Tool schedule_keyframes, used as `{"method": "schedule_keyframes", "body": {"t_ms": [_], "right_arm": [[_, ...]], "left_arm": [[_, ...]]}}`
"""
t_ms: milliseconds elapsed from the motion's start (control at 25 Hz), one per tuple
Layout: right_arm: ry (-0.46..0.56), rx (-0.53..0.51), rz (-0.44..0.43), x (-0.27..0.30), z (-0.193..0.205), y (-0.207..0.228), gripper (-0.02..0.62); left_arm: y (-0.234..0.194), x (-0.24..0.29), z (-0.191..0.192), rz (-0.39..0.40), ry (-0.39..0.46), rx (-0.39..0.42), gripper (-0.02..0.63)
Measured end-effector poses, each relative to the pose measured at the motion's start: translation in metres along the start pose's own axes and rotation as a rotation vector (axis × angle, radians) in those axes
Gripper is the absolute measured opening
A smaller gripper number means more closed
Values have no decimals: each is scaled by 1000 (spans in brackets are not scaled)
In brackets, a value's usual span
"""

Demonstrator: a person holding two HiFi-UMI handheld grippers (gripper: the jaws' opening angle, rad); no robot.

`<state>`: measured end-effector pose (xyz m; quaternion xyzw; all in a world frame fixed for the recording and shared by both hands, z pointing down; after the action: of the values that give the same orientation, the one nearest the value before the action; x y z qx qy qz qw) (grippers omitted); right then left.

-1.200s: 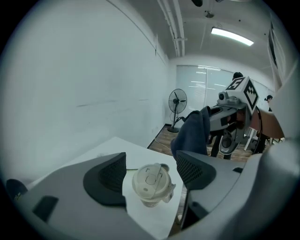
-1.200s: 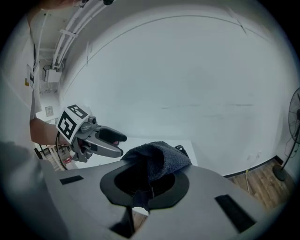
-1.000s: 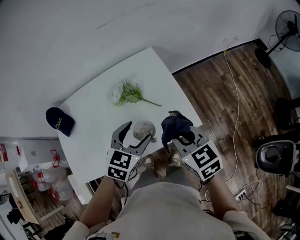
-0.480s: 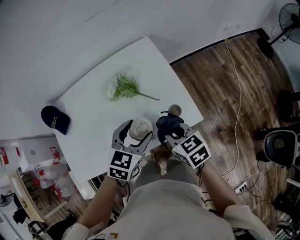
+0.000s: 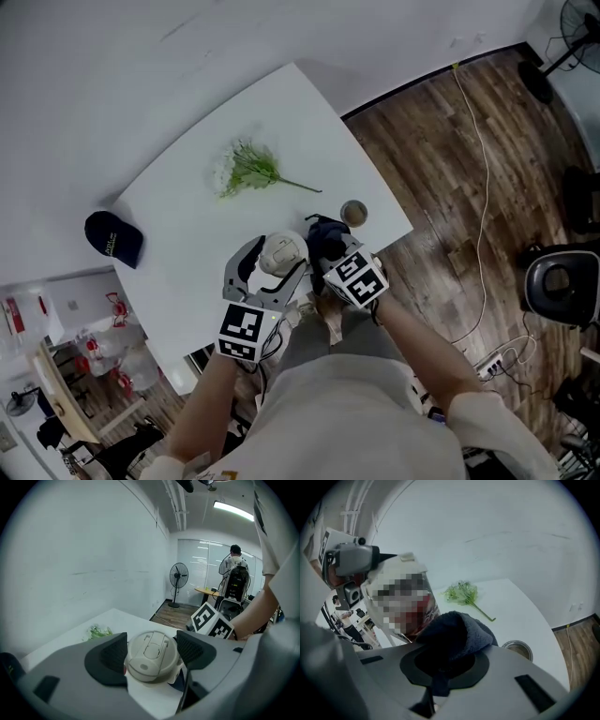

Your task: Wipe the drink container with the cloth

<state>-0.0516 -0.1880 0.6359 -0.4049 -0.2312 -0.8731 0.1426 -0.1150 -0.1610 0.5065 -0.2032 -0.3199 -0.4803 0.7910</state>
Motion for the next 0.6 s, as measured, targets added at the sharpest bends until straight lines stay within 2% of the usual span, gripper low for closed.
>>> {"method": "schedule_keyframes", "body": {"t_ms": [160, 240, 600], "right_arm": [[-100, -72, -13, 18, 12, -3, 43], [-113, -118, -5, 19, 14, -8, 43], [25, -190, 25, -44, -22, -36, 43]], "left_arm": [[-2, 1, -1, -4, 1, 0, 339], [-2, 1, -1, -4, -3, -2, 337], [-2, 2, -1, 7, -7, -4, 337]]}}
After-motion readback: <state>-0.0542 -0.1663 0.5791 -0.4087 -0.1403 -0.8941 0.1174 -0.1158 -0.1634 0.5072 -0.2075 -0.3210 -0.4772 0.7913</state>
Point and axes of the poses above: the fingertips, and each gripper's own axes: x forward along the fingers, y to its right, z out of its underside, the point moved 3 cm from there along -x, backward along the fingers, and after that the axes turned 12 degrees about -y, right-handed, at the moved point
